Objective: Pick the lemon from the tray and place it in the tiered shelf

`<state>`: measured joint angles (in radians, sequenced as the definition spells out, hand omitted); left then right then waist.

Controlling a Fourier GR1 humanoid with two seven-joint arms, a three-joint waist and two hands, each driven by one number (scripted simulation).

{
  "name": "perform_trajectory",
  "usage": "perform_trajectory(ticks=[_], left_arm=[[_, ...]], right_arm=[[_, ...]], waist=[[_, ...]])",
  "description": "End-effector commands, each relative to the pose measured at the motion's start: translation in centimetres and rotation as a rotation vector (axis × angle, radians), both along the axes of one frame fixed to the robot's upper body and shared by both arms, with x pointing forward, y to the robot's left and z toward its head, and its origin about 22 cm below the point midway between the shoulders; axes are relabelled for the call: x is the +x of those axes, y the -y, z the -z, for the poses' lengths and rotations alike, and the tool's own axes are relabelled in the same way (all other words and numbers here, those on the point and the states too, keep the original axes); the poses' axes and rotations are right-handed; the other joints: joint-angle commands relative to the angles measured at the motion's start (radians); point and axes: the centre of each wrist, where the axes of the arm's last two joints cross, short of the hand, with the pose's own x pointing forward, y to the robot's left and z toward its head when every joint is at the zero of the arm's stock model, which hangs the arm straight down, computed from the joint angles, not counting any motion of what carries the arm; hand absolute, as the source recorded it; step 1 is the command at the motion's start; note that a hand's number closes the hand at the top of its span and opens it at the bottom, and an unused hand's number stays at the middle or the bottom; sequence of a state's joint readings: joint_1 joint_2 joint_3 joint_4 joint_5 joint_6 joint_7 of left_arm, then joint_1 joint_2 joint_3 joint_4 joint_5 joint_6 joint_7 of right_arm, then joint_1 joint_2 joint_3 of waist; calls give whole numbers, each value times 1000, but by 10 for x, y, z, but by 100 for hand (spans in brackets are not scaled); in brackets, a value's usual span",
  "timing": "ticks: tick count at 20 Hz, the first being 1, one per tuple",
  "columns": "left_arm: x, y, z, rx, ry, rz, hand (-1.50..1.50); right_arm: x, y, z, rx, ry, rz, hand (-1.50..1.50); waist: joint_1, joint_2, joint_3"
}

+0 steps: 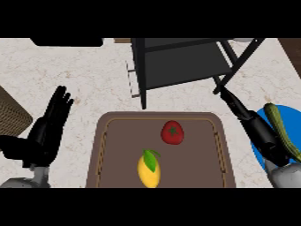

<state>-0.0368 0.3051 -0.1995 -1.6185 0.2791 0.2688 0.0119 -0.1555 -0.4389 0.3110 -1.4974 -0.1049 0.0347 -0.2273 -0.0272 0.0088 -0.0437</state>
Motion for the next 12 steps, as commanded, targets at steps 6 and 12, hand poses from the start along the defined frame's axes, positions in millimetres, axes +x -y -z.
perform_trajectory(ticks=[6, 12], left_arm=[[-20, -61, 45, 42, -393, -161, 0], [-11, -44, 64, -16, -460, -64, 0]], right_arm=[[-16, 27, -65, 56, 245, 337, 150], [-62, 31, -2, -59, -91, 561, -150]], waist=[[-26, -20, 41], [10, -10, 43]])
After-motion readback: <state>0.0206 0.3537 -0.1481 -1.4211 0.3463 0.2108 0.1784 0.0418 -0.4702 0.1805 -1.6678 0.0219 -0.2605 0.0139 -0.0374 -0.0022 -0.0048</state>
